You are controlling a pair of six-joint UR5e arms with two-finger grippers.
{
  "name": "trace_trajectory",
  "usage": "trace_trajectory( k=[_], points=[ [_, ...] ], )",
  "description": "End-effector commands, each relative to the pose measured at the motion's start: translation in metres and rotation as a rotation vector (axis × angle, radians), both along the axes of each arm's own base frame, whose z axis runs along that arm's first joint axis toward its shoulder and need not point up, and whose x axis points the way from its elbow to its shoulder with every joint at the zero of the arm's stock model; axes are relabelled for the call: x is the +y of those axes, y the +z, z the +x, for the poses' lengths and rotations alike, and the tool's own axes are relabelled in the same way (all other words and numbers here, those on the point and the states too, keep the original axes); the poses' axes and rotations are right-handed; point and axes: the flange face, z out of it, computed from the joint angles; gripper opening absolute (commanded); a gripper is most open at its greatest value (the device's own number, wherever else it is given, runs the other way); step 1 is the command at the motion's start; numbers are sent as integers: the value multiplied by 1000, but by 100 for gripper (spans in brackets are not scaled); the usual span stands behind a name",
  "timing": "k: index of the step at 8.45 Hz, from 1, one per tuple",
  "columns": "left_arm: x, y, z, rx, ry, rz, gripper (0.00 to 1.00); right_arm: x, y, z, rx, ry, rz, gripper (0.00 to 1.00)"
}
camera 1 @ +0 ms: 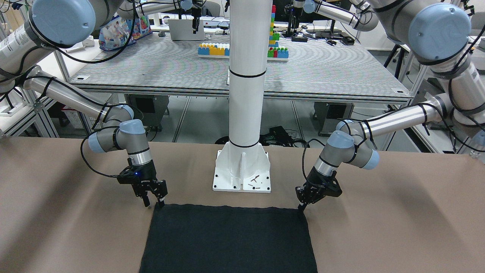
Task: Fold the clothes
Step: 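Grasp the hem corners with both grippers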
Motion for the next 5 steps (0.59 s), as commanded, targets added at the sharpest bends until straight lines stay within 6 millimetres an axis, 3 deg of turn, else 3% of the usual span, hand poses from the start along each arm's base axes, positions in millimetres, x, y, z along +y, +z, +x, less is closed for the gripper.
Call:
trace_trajectory(
  k=[1,3,4,5],
  points=[
    [-1,-1,0,0,-2,0,0,9,-2,-4,-17,3,-15,37],
    [-1,-1,0,2,-2,0,0,9,-2,-5,-18,4,-14,35],
    [-1,-2,0,5,-2,0,0,9,-3,-4,-20,4,-14,24],
    [-1,-4,-1,9,-2,1,0,9,-3,-4,-21,4,-14,6]
  ],
)
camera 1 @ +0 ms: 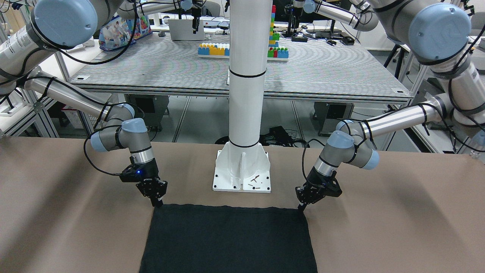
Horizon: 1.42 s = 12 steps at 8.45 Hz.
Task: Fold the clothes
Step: 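Grasp the hem corners with both grippers, then lift the hem with both grippers and fold it toward the collar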
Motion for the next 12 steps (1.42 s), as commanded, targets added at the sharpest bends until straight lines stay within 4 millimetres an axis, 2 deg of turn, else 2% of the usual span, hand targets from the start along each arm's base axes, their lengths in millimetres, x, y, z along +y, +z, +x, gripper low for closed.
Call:
trace_trajectory(
  k=[1,2,4,5,7,8,9,10,11,12],
  points=[
    [-1,-6,-2,13,-2,1,0,0,-2,0,-4,-1,1,0],
    [-1,-23,-10,43,3,5,0,-1,-6,2,-5,-4,12,0],
    [-5,-62,-33,70,16,20,0,-4,-59,21,-44,-28,59,0],
    [-18,-84,-43,66,36,34,0,-8,-86,31,-58,-55,123,0],
    [-88,-147,-60,88,49,36,0,-40,-131,57,-84,-56,240,0],
    [-131,-189,-81,105,67,15,0,-67,-140,72,-92,-75,253,0],
    [-163,-223,-101,96,90,5,0,-100,-145,88,-87,-109,258,0],
    [-184,-250,-116,72,127,56,0,-132,-162,98,-71,-138,233,0],
    [-197,-258,-131,41,161,69,0,-151,-180,102,-57,-182,192,0],
    [-202,-257,-142,38,220,76,0,-157,-195,101,-60,-237,151,0]
  ],
)
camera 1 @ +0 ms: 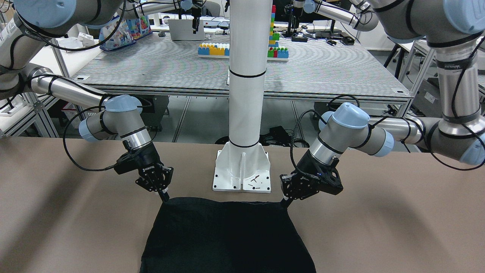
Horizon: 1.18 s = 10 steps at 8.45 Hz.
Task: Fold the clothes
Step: 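Lift the hem with both grippers and fold it toward the collar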
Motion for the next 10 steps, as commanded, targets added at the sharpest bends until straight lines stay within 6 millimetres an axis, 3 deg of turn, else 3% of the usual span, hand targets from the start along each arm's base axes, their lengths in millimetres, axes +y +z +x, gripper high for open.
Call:
trace_trajectory(
  k=[1,2,3,4,6,8,10],
  points=[
    [-5,-3,-39,-11,172,29,0,-19,-39,16,2,-152,-78,0],
    [23,8,-59,17,262,34,0,7,-35,18,-1,-262,-108,0],
    [53,16,-73,44,323,37,0,46,-33,13,-2,-401,-131,0],
    [98,26,-77,44,412,32,0,89,-36,13,1,-513,-133,0],
    [158,21,-93,70,534,52,0,142,-51,17,-12,-659,-120,0],
    [158,23,-96,63,522,52,0,143,-52,17,3,-656,-125,0],
    [124,41,-76,5,436,25,0,123,-48,20,28,-570,-128,0]
  ],
)
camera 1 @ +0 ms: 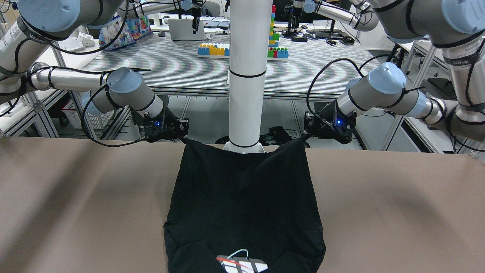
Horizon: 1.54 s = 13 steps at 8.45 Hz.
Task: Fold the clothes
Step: 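Lift the hem with both grippers and fold it toward the collar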
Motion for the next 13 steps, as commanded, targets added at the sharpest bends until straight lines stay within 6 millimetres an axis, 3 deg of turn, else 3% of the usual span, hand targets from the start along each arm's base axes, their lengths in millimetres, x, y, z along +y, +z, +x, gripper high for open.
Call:
trace_trajectory(
  k=[1,2,3,5,6,8,9,11,13],
  points=[
    [-49,20,33,-78,-140,6,0,-36,8,9,49,131,0,0],
    [-79,26,52,-110,-213,12,0,-66,21,5,75,209,-9,0],
    [-106,30,58,-134,-273,10,0,-105,24,-13,76,281,-14,0],
    [-159,43,50,-177,-373,-21,0,-173,40,-18,114,410,-36,0],
    [-176,51,42,-196,-408,-35,0,-192,45,-5,124,455,-46,0],
    [-193,57,30,-212,-457,-46,0,-211,49,11,134,487,-33,0],
    [-205,59,33,-224,-473,-48,0,-225,52,3,144,502,-36,0],
    [-251,67,73,-284,-505,-55,0,-260,60,-31,174,517,-47,0],
    [-274,85,93,-331,-495,-30,0,-278,66,-38,194,535,-55,0]
  ],
)
